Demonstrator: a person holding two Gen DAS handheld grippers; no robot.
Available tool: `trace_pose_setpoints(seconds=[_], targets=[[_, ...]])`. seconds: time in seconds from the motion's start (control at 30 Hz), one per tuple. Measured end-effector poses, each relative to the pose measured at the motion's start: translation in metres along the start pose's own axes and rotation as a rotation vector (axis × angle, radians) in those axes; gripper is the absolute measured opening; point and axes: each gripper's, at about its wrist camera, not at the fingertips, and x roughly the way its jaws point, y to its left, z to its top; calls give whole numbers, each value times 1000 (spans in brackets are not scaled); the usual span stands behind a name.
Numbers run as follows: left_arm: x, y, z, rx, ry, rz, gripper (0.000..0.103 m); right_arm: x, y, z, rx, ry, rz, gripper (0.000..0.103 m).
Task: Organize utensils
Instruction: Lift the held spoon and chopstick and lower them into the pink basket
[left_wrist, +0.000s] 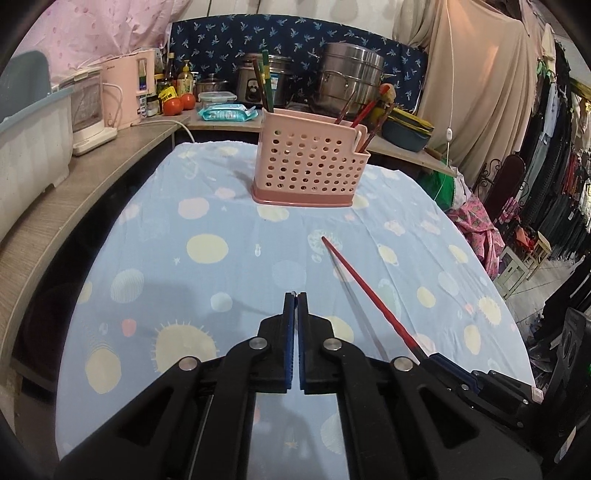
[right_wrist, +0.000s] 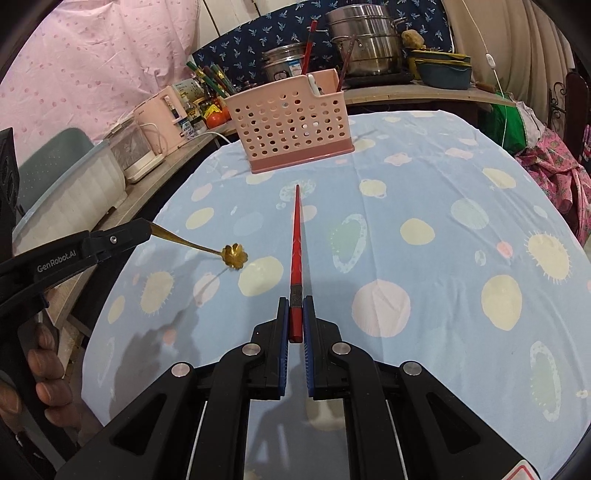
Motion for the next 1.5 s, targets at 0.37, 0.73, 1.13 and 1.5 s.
trace_pose_setpoints(seconds=[0.37,0.73,1.13,1.5], targets=[[-4,-4,10,16,-19,-3,0,-6,-1,9,2,-18,6,7],[-27,-16,60,54,-117,-10,0,-47,-6,73,10,-167,16,7],[-36,-25,138,73,-246,4,0,-71,-5,170,-8,-330,41,7],[-14,-22,216,87,-310,63,0,-76,6,273,-10,-490,71,7]])
